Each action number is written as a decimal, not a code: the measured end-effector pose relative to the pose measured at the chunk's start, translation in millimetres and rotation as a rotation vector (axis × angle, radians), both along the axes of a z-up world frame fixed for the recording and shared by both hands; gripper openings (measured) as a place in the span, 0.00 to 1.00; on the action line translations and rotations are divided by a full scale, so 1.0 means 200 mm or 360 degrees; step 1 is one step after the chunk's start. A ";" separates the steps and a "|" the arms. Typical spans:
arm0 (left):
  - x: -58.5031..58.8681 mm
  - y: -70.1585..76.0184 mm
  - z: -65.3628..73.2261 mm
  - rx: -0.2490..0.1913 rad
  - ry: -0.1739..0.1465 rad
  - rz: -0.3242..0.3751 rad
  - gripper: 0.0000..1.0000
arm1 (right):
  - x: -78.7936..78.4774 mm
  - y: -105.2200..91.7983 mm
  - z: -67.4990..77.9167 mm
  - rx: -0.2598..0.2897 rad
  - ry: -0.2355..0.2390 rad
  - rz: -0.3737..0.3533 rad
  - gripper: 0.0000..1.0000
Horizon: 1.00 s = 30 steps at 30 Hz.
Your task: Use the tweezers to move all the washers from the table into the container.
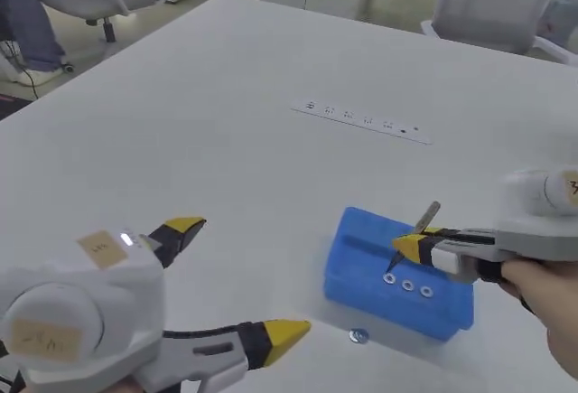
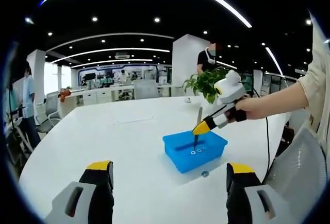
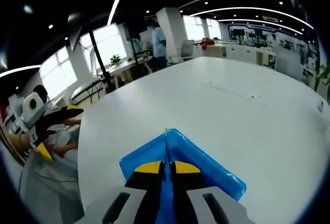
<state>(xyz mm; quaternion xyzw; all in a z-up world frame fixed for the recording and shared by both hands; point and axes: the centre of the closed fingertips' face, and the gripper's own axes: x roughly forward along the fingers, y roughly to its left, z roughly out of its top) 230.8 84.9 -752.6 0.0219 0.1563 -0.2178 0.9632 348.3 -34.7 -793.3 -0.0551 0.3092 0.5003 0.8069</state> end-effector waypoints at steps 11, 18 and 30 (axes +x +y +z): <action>0.00 -0.01 0.00 0.0006 0.0003 -0.0010 0.92 | -0.13 -0.02 0.15 0.0156 -0.0046 -0.0009 0.03; 0.00 -0.01 -0.01 0.0004 0.0007 -0.0017 0.92 | -0.27 0.02 0.17 0.0217 -0.0032 0.0062 0.03; -0.01 -0.01 -0.01 0.0005 0.0009 -0.0019 0.92 | -0.37 0.07 -0.06 0.0098 0.0040 0.0132 0.03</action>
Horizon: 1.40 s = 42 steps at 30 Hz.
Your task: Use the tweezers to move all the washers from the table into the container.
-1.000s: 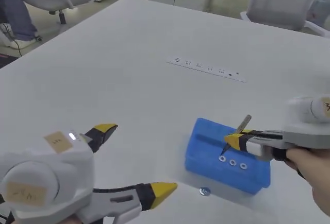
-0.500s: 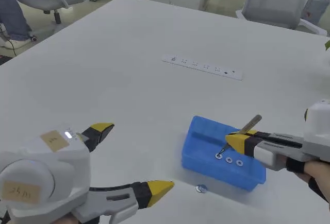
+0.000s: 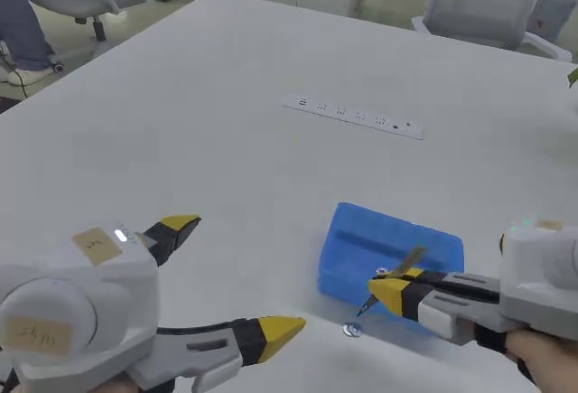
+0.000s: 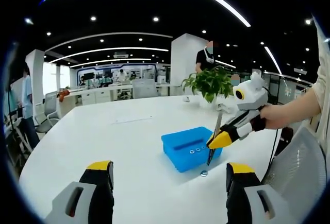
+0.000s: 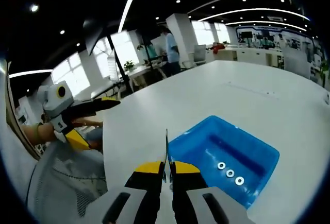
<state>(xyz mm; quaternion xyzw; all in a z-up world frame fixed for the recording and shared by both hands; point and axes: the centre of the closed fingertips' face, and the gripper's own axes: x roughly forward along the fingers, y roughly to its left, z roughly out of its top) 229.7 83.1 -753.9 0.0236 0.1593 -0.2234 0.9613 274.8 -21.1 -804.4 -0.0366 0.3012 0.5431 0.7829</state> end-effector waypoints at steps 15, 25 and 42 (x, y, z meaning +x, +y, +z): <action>0.00 0.00 0.00 0.0001 0.0004 0.0003 0.92 | 0.00 0.02 -0.11 -0.0085 -0.0069 0.0049 0.03; 0.00 0.00 -0.01 0.0010 0.0009 -0.0005 0.92 | -0.01 0.01 -0.12 -0.0091 -0.0090 0.0066 0.02; 0.00 0.00 -0.01 0.0009 0.0004 -0.0005 0.92 | -0.06 0.02 -0.12 -0.0148 -0.0173 0.0142 0.04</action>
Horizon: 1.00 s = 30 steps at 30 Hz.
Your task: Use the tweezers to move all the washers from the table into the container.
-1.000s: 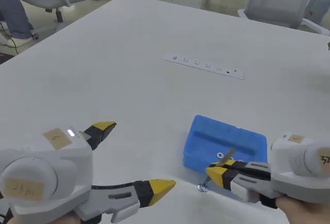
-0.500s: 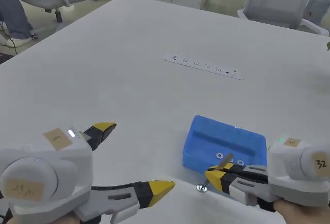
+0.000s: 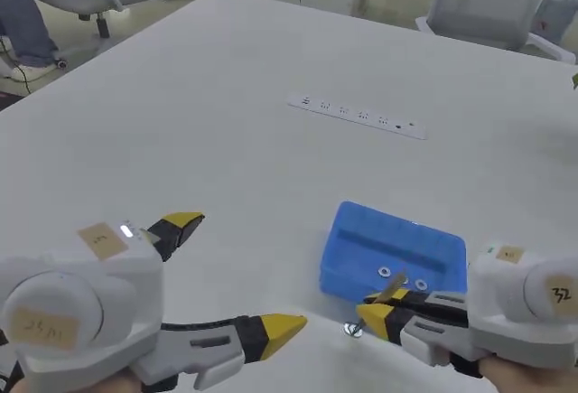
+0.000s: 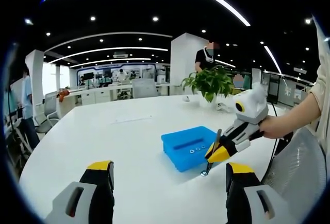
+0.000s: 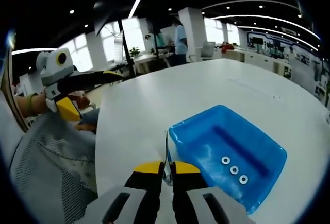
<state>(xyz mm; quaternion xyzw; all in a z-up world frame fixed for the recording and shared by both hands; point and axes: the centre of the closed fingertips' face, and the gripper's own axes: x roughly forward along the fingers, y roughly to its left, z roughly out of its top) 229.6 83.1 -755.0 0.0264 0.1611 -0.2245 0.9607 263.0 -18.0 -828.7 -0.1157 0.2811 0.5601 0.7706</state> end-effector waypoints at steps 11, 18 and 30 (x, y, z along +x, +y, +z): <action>0.00 0.00 0.00 -0.0005 -0.0005 0.0003 0.92 | -0.01 0.01 0.04 -0.0005 -0.0075 0.0041 0.02; 0.00 -0.01 0.00 -0.0003 -0.0003 -0.0009 0.92 | 0.00 0.01 0.19 0.0085 -0.0070 0.0046 0.02; 0.00 -0.01 0.00 -0.0003 -0.0006 -0.0013 0.92 | 0.13 0.00 0.42 0.0216 -0.0069 -0.0037 0.02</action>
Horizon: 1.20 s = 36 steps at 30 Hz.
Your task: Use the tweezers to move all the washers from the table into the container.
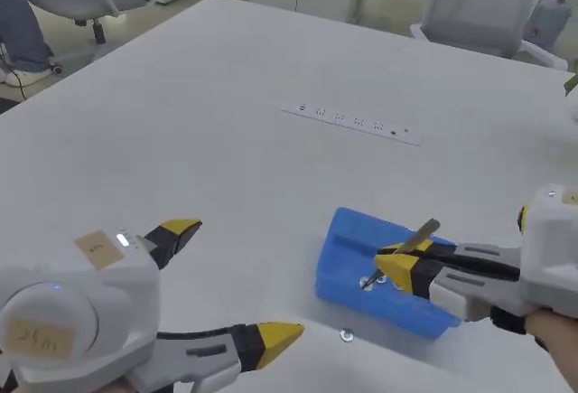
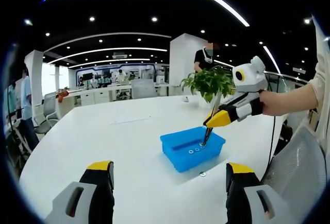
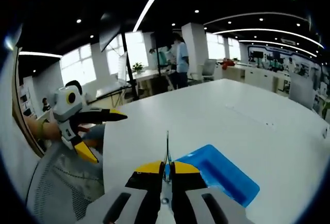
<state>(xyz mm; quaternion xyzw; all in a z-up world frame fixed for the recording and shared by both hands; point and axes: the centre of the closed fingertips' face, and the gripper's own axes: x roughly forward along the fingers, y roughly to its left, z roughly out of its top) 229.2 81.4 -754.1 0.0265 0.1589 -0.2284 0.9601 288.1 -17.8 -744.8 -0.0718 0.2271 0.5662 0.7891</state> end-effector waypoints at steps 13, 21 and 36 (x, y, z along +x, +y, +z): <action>0.00 0.01 0.01 -0.0010 -0.0010 0.0019 0.92 | 0.18 0.01 -0.08 -0.0020 0.0072 -0.0139 0.02; 0.00 0.02 0.01 -0.0015 -0.0012 0.0024 0.91 | 0.26 0.01 -0.18 -0.0100 0.0136 -0.0183 0.02; 0.00 0.02 0.01 -0.0018 -0.0009 0.0024 0.91 | 0.36 0.02 -0.35 -0.0233 0.0207 -0.0220 0.02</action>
